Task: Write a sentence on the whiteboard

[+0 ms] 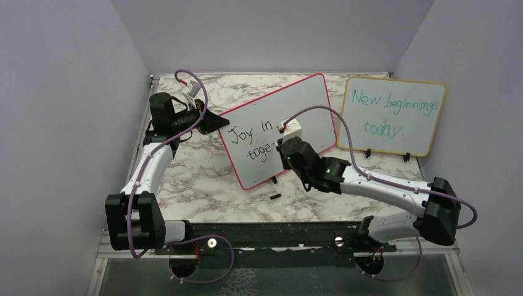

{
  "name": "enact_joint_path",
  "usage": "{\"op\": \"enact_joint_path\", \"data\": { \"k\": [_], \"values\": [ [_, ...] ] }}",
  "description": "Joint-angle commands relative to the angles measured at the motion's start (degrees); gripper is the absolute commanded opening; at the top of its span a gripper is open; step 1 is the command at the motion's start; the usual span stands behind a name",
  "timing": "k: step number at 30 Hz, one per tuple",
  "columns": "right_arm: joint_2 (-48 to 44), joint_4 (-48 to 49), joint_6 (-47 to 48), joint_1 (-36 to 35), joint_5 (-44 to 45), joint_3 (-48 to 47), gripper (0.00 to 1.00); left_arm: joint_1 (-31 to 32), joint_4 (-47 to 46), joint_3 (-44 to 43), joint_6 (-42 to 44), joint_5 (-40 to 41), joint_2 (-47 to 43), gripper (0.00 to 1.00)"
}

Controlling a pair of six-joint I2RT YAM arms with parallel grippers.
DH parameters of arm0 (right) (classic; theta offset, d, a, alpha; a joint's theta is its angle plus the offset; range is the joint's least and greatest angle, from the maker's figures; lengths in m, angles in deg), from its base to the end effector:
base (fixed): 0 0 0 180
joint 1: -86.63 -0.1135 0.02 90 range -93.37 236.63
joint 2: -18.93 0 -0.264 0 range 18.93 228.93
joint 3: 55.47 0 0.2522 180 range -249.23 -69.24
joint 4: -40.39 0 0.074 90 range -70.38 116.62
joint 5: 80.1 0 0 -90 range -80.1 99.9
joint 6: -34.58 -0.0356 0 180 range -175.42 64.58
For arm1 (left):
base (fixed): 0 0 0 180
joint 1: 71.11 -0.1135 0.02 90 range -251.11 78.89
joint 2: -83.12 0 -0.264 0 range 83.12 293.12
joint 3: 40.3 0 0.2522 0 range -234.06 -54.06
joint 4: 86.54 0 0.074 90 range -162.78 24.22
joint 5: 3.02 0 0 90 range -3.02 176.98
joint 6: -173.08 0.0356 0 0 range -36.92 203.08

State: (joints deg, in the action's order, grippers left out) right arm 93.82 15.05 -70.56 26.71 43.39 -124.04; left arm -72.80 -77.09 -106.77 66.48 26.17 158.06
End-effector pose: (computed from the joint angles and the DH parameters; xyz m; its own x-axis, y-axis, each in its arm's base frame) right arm 0.1624 0.2412 0.2862 -0.3809 -0.2231 -0.8973 -0.4007 0.9144 -0.0573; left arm 0.2886 -0.0226 0.3032 -0.5278 -0.1550 -0.8351 0.6940 0.4881 -0.5292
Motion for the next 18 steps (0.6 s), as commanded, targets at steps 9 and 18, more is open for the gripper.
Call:
{"op": "enact_joint_path", "data": {
  "k": [9, 18],
  "values": [
    [0.8, 2.7, 1.0, 0.1, -0.8, -2.4, 0.01, 0.6, 4.2, 1.0, 6.3, 6.8, 1.4, 0.0],
    [2.2, 1.8, 0.8, 0.2, 0.0, -2.6, 0.0, 0.6, 4.2, 1.0, 6.3, 6.7, 1.5, 0.0]
  ]
}}
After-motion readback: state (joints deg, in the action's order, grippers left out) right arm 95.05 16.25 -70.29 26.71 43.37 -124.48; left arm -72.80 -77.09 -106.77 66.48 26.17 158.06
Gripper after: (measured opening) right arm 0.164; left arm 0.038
